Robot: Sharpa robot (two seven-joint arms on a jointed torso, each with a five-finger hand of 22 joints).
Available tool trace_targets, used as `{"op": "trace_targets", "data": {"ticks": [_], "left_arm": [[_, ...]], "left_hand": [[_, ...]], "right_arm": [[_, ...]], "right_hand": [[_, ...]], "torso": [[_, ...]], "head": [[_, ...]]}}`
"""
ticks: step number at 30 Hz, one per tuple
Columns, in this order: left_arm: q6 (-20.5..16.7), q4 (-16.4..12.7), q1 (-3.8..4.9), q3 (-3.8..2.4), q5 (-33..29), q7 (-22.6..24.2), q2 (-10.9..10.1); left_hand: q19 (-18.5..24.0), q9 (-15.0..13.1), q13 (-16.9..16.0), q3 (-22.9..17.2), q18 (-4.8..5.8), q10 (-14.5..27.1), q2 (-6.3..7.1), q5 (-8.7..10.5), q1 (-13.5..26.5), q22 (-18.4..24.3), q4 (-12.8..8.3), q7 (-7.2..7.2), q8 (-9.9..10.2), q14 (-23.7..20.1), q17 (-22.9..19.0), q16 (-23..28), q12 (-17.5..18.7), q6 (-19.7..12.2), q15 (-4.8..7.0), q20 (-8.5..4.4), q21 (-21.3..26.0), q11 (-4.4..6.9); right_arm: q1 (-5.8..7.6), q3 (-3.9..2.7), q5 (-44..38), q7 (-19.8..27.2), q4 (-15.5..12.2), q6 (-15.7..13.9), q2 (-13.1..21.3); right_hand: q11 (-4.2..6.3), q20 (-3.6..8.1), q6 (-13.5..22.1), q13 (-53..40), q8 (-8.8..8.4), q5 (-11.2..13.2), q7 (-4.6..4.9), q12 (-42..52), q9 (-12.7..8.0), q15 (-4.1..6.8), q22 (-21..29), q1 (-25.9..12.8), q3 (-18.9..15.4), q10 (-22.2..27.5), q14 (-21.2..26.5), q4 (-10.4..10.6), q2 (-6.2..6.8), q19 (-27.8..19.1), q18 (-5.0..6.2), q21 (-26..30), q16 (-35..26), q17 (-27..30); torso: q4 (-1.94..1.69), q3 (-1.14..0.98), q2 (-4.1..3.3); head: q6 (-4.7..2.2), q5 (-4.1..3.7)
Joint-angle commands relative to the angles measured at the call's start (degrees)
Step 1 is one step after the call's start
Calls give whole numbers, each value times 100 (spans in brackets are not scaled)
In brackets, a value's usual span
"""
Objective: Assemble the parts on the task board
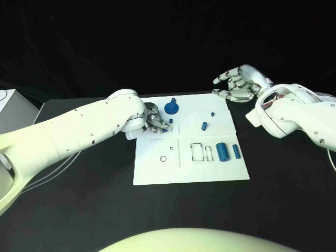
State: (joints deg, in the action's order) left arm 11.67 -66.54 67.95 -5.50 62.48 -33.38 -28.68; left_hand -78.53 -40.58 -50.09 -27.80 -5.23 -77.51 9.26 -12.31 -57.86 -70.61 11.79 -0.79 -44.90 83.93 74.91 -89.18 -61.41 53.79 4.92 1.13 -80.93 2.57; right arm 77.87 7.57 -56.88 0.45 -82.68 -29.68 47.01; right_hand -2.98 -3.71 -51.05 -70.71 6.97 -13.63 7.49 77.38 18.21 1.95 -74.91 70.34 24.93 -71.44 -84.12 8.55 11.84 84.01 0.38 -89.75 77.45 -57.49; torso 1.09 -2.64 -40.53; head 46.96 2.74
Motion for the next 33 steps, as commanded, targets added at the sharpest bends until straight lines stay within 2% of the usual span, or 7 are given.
{"op": "trace_targets", "data": {"ticks": [1,14,20,23,27,31,33], "left_arm": [[117,-46,-4,-1,18,9,-17],[134,-319,-7,-39,101,-6,-180],[114,-432,-8,-139,130,-22,-243],[102,-482,-9,-228,134,-28,-273],[93,-526,-9,-433,123,-35,-329],[55,-486,-5,-675,99,-32,-382],[42,-425,-2,-777,92,-27,-394]], "left_hand": [[-28,-8,1,77,119,30,58,44,-10,-8,38,-36,41,579,1417,-26,-36,1,34,6,19,-1],[-34,-22,-22,308,121,19,87,180,-74,-23,288,-36,51,588,1447,-45,-63,21,30,10,18,-2],[-25,-28,3,405,118,34,99,237,-105,-10,405,-42,58,584,1434,-37,-48,15,29,12,27,-6],[5,-32,80,457,106,83,109,253,-135,40,454,-59,73,568,1379,-4,9,-26,28,12,54,-15],[97,-47,312,541,76,243,87,238,-219,186,478,-100,107,527,1247,78,177,-157,13,23,136,-47],[242,32,648,678,35,558,18,209,-329,412,486,-252,372,453,1011,230,401,-498,-78,97,278,-172],[342,98,905,741,3,764,-23,199,-384,573,488,-330,542,415,904,302,580,-619,-137,152,378,-241]], "right_arm": [[-3,-3,-46,40,1,60,-1],[-15,-3,-46,46,6,63,6],[-21,-3,-46,52,9,69,8],[-24,-3,-46,53,15,71,8],[-26,-3,-46,53,26,70,13],[-26,-3,-46,50,39,67,20],[-26,-3,-46,49,43,64,23]], "right_hand": [[-13,-26,-10,9,-38,13,41,-33,8,-36,-1509,-67,-7,40,1,26,-12,599,-38,-25,-8,-9],[-13,-26,-10,9,-38,13,41,-33,8,-36,-1509,-67,-7,40,1,26,-12,599,-38,-25,-8,-9],[-14,-28,-10,1,-44,14,42,-27,9,-36,-1509,-75,-8,30,2,32,-12,599,-38,-25,-11,-11],[-14,-28,-10,1,-44,14,42,-27,9,-36,-1509,-75,-8,30,2,32,-12,599,-38,-25,-11,-11],[-14,-28,-10,1,-44,14,42,-27,9,-36,-1509,-75,-8,30,2,32,-12,599,-38,-25,-11,-11],[-14,-28,-11,-5,-46,15,43,-22,10,-36,-1509,-72,-8,23,0,29,-8,599,-38,-25,-8,-22],[-14,-28,-11,-5,-46,15,43,-22,10,-36,-1509,-72,-8,23,0,29,-8,599,-38,-25,-8,-22]], "torso": [[-1,1,-3],[2,-1,3],[-2,1,-1],[4,-2,-4],[9,-5,-7],[5,-10,-4],[2,-12,-3]], "head": [[-1,1],[-5,1],[-16,0],[-27,2],[-71,-2],[-105,-4],[-108,-6]]}}
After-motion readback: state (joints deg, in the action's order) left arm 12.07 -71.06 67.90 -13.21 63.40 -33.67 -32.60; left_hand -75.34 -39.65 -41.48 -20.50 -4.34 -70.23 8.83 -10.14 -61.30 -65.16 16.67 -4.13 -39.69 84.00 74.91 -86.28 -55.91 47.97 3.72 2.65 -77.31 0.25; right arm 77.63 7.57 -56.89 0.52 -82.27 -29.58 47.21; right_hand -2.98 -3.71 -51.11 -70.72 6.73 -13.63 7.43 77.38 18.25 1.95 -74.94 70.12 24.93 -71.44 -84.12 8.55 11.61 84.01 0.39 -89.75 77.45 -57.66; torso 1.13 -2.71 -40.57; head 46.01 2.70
